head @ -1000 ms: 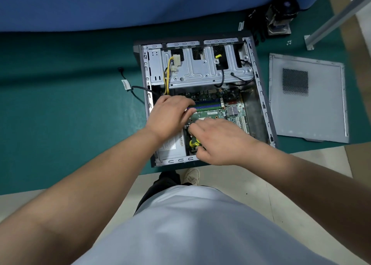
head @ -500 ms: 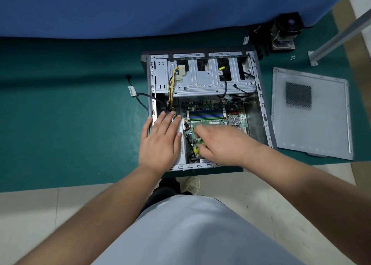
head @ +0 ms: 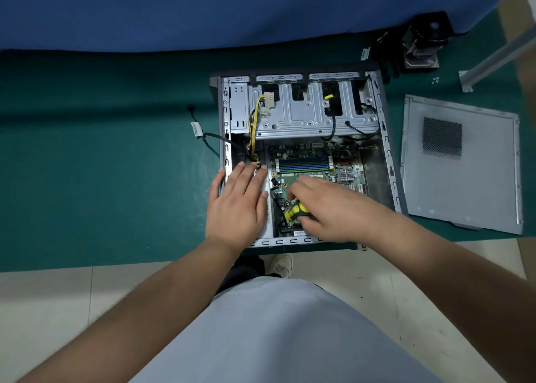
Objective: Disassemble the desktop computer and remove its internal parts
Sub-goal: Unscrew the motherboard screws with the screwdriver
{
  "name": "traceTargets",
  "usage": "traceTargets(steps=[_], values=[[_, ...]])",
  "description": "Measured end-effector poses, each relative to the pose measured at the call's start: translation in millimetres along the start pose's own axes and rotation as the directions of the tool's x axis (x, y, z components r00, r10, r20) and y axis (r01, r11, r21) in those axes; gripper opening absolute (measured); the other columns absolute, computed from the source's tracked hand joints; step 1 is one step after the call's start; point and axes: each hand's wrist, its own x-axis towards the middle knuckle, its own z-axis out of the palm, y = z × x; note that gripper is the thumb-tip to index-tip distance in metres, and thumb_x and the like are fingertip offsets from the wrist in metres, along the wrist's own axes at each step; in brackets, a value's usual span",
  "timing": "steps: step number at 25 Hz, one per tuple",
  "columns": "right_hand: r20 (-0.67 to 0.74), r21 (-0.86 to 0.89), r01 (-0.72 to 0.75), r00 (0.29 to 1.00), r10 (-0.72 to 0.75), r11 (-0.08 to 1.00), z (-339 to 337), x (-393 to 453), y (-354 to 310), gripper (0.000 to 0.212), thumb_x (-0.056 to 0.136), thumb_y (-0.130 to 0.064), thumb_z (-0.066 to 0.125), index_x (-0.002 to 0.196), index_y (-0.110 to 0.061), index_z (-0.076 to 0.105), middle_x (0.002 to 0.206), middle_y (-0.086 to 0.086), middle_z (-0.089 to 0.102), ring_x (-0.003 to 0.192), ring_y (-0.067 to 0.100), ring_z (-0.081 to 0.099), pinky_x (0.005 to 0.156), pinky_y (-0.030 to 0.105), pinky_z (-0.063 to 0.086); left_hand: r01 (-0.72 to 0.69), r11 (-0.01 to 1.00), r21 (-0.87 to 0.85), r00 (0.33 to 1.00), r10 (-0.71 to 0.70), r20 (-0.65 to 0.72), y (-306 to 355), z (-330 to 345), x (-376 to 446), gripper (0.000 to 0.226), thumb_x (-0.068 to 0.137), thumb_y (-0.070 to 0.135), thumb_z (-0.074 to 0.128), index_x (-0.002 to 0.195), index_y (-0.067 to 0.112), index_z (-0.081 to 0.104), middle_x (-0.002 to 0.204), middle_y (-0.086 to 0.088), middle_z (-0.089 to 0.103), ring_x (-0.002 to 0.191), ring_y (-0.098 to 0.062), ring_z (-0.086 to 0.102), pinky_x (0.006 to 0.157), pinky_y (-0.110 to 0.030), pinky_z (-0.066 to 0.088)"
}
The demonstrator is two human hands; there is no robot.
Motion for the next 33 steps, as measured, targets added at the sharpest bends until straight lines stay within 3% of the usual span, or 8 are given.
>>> traceTargets(steps=[6, 10, 13, 18, 22, 26, 29, 33], values=[[-0.173, -0.290, -0.216, 0.970, 0.171, 0.932, 12, 0, -15, 0.056, 0.098, -0.068, 0.016, 0.112, -0.021, 0.043, 0.079, 0.003, 0.064, 0.073, 0.031, 0.067, 0.048, 0.031, 0.029, -0.002, 1.000, -0.003, 1.000, 0.002, -0.006, 0, 0, 0, 0.047, 0.106, 0.037, 0.036, 0.150, 0.024, 0.049, 0.153, 0.003, 0.050, 0.149, -0.019, 0.037, 0.125, -0.047, 0.016], [-0.067, -0.123, 0.032, 0.997, -0.040, 0.992, 10, -6, -16, 0.040, 0.089, -0.041, 0.047, 0.121, -0.018, 0.042, 0.105, 0.006, 0.054, 0.096, 0.027, 0.053, 0.077, 0.041, 0.047, -0.003, 1.000, -0.008, 1.000, 0.003, -0.014, 0, 0, 0, 0.047, 0.106, 0.036, 0.037, 0.150, 0.024, 0.050, 0.152, 0.003, 0.052, 0.147, -0.019, 0.039, 0.125, -0.047, 0.016], [-0.164, -0.139, -0.196, 0.971, 0.173, 0.971, 13, -5, -20, 0.042, 0.099, -0.056, 0.031, 0.118, -0.019, 0.037, 0.100, 0.007, 0.061, 0.084, 0.033, 0.063, 0.061, 0.040, 0.049, -0.006, 1.000, -0.009, 1.000, 0.006, -0.023, -1, 1, 0, 0.047, 0.106, 0.037, 0.036, 0.150, 0.024, 0.049, 0.151, 0.003, 0.052, 0.147, -0.019, 0.039, 0.125, -0.048, 0.017], [-0.031, -0.020, 0.018, 0.999, -0.018, 1.000, 8, -3, -17, 0.038, 0.090, -0.035, 0.047, 0.126, -0.024, 0.040, 0.113, 0.004, 0.046, 0.103, 0.027, 0.053, 0.077, 0.041, 0.051, -0.002, 1.000, -0.011, 1.000, 0.002, -0.016, -1, 2, 0, 0.047, 0.106, 0.037, 0.036, 0.150, 0.025, 0.049, 0.151, 0.003, 0.052, 0.146, -0.019, 0.040, 0.125, -0.048, 0.017], [-0.172, -0.208, -0.223, 0.967, 0.189, 0.952, 14, 0, -21, 0.047, 0.098, -0.063, 0.030, 0.119, -0.021, 0.037, 0.097, 0.004, 0.061, 0.082, 0.031, 0.065, 0.054, 0.034, 0.038, 0.000, 1.000, -0.014, 1.000, 0.000, -0.013, -1, 1, 0, 0.047, 0.106, 0.037, 0.037, 0.149, 0.024, 0.050, 0.151, 0.002, 0.052, 0.146, -0.019, 0.040, 0.125, -0.048, 0.016], [-0.056, -0.069, -0.025, 0.998, 0.022, 0.997, 10, -4, -21, 0.038, 0.088, -0.036, 0.050, 0.122, -0.020, 0.041, 0.114, 0.005, 0.050, 0.105, 0.028, 0.053, 0.080, 0.043, 0.050, 0.006, 1.000, -0.021, 1.000, -0.006, -0.002, -1, -1, 0, 0.047, 0.106, 0.037, 0.036, 0.149, 0.024, 0.050, 0.151, 0.003, 0.052, 0.146, -0.019, 0.040, 0.125, -0.048, 0.015], [-0.142, -0.109, -0.220, 0.969, 0.204, 0.969, 12, -4, -26, 0.043, 0.097, -0.059, 0.036, 0.118, -0.021, 0.036, 0.104, 0.005, 0.058, 0.090, 0.032, 0.062, 0.063, 0.040, 0.048, 0.007, 1.000, -0.014, 1.000, -0.007, 0.009, -1, -1, 0, 0.048, 0.106, 0.037, 0.036, 0.150, 0.025, 0.049, 0.152, 0.003, 0.051, 0.147, -0.018, 0.039, 0.125, -0.048, 0.015], [-0.095, 0.025, -0.103, 0.990, 0.105, 0.994, 15, -5, -28, 0.035, 0.088, -0.032, 0.052, 0.118, -0.023, 0.037, 0.110, 0.004, 0.046, 0.100, 0.029, 0.054, 0.074, 0.039, 0.048, 0.011, 1.000, -0.016, 1.000, -0.011, 0.008, 0, -1, 0, 0.048, 0.106, 0.037, 0.036, 0.150, 0.025, 0.049, 0.151, 0.003, 0.052, 0.146, -0.018, 0.040, 0.125, -0.048, 0.015]])
